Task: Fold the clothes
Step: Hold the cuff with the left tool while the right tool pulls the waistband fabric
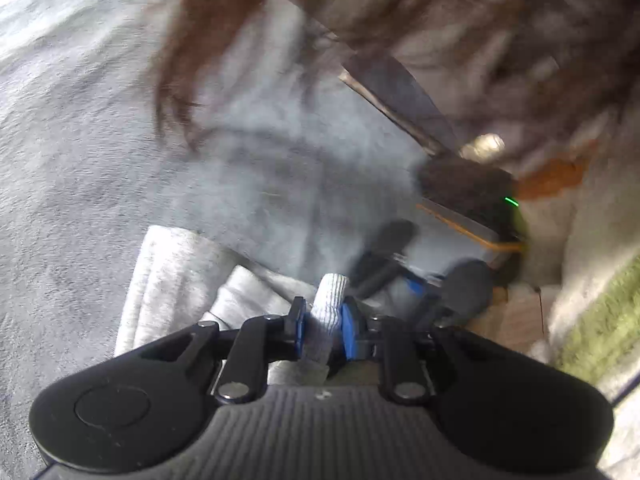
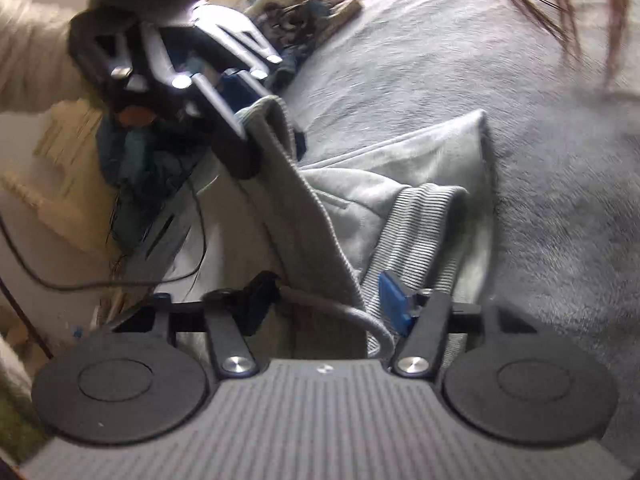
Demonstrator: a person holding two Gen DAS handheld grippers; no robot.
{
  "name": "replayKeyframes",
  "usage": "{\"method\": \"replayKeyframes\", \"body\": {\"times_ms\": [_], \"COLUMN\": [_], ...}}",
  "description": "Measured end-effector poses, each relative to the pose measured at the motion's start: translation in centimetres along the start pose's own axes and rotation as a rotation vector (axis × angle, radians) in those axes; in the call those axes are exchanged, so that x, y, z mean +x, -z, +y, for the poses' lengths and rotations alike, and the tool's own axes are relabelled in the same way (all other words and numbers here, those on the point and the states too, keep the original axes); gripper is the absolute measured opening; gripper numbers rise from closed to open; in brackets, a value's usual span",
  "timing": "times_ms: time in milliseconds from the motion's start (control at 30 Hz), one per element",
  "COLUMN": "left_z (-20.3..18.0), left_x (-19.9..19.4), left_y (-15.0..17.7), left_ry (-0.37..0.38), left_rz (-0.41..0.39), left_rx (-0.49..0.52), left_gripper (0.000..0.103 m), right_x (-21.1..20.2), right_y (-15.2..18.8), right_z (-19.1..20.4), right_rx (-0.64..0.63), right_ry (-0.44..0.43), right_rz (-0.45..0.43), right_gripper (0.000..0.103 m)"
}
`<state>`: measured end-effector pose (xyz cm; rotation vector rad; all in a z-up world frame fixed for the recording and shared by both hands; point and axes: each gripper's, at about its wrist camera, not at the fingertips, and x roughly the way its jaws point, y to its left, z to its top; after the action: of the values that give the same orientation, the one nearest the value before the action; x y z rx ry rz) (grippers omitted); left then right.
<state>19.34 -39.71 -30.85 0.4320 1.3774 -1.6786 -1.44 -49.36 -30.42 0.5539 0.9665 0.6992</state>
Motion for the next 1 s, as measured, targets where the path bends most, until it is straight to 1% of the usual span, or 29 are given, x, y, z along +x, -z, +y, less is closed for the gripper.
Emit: {"method": "replayKeyframes", "body": {"times_ms": [67,100,167,200,300,367,467,633,667,767,800,867,933,1000], "left_z": [0.6,0.5,0.3,0.4,1.2,1.7,1.9,2.1,2.1,2.1,2.1,2.3,2.7,3.3], "left_x": [0.3,0.9,2.1,2.6,3.5,3.7,3.9,4.4,4.4,4.2,4.0,3.9,3.8,3.9], "left_y": [-0.2,-0.3,-0.6,-0.7,-0.9,-1.1,-1.0,-1.0,-1.0,-1.2,-1.3,-1.4,-1.5,-1.6], "left_ry": [0.007,0.006,-0.018,-0.032,-0.076,-0.093,-0.098,-0.123,-0.131,-0.150,-0.156,-0.156,-0.147,-0.120], "left_rz": [-0.010,0.002,0.036,0.047,0.066,0.072,0.084,0.091,0.094,0.102,0.104,0.114,0.128,0.148], "left_rx": [-0.030,-0.014,0.041,0.051,0.053,0.053,0.055,0.059,0.060,0.064,0.065,0.060,0.047,0.021], "left_gripper": [0.020,0.020,0.020,0.020,0.020,0.020,0.020,0.021,0.024,0.028,0.035,0.043,0.043,0.044], "right_x": [-0.9,-1.6,-2.6,-2.8,-2.0,-1.6,-1.3,-0.9,-0.8,-0.6,-0.5,-0.4,-0.3,0.0], "right_y": [0.3,0.6,1.0,1.3,1.8,1.9,1.5,1.6,1.7,1.5,1.5,1.5,1.5,1.6], "right_z": [0.4,0.8,1.8,2.1,2.6,1.6,0.0,-0.6,-0.8,-1.0,-1.1,-1.3,-1.4,-1.6], "right_rx": [0.084,0.103,0.185,0.214,0.228,0.255,0.317,0.368,0.381,0.403,0.406,0.411,0.417,0.420], "right_ry": [0.003,0.006,-0.021,-0.023,0.055,0.092,0.087,0.073,0.072,0.071,0.068,0.062,0.058,0.056], "right_rz": [-0.009,-0.023,-0.047,-0.052,-0.040,-0.042,-0.050,-0.047,-0.047,-0.041,-0.037,-0.032,-0.030,-0.030], "right_gripper": [0.012,0.011,0.011,0.011,0.011,0.011,0.011,0.011,0.011,0.012,0.012,0.012,0.012,0.012]}}
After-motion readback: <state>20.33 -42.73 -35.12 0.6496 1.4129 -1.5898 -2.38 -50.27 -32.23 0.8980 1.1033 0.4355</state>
